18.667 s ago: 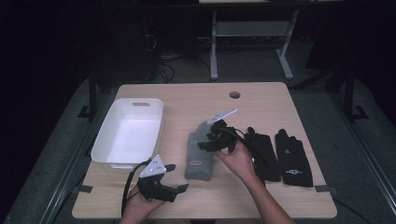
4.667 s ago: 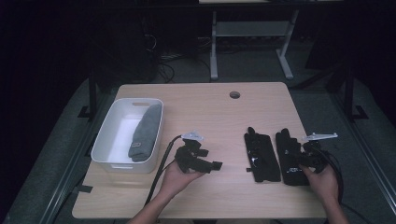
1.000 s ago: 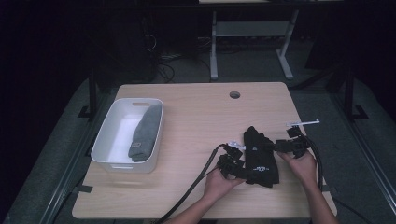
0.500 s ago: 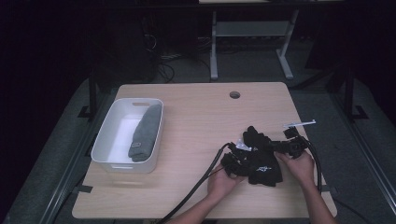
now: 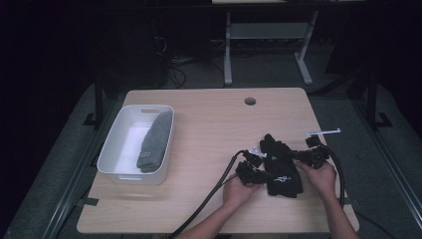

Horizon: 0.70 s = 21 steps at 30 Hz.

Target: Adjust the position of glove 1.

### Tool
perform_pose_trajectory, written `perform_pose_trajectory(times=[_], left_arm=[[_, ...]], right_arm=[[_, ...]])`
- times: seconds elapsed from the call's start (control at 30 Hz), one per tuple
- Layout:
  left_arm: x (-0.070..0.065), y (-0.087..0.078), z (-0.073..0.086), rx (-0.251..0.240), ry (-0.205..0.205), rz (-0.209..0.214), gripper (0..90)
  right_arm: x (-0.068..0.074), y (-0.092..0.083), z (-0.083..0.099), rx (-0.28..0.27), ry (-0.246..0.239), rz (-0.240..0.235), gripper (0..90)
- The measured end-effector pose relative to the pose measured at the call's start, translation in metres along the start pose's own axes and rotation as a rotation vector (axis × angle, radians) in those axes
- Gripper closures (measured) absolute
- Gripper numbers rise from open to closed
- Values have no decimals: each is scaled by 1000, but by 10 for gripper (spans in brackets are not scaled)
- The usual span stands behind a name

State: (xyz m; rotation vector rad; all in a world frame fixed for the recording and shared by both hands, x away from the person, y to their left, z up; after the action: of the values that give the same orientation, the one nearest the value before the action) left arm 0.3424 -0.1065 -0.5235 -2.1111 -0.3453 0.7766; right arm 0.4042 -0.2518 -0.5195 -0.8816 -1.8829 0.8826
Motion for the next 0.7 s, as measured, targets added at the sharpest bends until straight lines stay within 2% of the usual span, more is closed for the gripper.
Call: perform_pose_trajectory(times=[0.1, 0.17, 0.3, 0.33, 0.37, 0.4, 0.5, 0.57, 0.63, 0.7], left_arm=[[-1, -3, -1, -8, 5, 28, 874], [-2, -2, -1, -7, 6, 27, 876], [-2, -1, -1, -5, -4, 35, 864], [-1, -2, -1, -5, -21, 41, 810], [1, -3, -2, -16, -50, 38, 676], [2, -4, -2, -18, -62, 33, 566], [4, -2, -3, -24, -98, 83, 402], [3, 0, -6, -39, -116, 101, 358], [2, 1, -7, -38, -111, 83, 353], [1, 3, -9, -37, -104, 52, 386]], right_arm=[[-1, -5, 1, -6, 6, 0, 801], [-1, -8, 1, -16, 13, -11, 801], [0, -10, 2, -18, 6, -4, 802], [0, -11, 2, -17, 5, -1, 802], [0, -11, 3, -15, 7, -1, 802], [0, -10, 3, -14, 8, -2, 802], [-1, -9, 3, -11, 9, 0, 802], [0, -9, 3, -15, 13, -3, 802], [1, -8, 3, -14, 14, -5, 802], [3, -8, 2, -14, 15, -1, 803]])
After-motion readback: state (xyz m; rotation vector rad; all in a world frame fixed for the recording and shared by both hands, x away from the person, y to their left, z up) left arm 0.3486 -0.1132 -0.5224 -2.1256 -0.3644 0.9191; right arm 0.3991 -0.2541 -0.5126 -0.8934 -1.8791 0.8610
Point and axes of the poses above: each handheld gripper's, and its own axes: y roughly forward along the jaws, z roughly out of its underside, x roughly to its left, the point moved 8 cm from there along y, roughly forward along the jaws, and after that the axes turned 15 degrees about x, right-handed, at the moved point
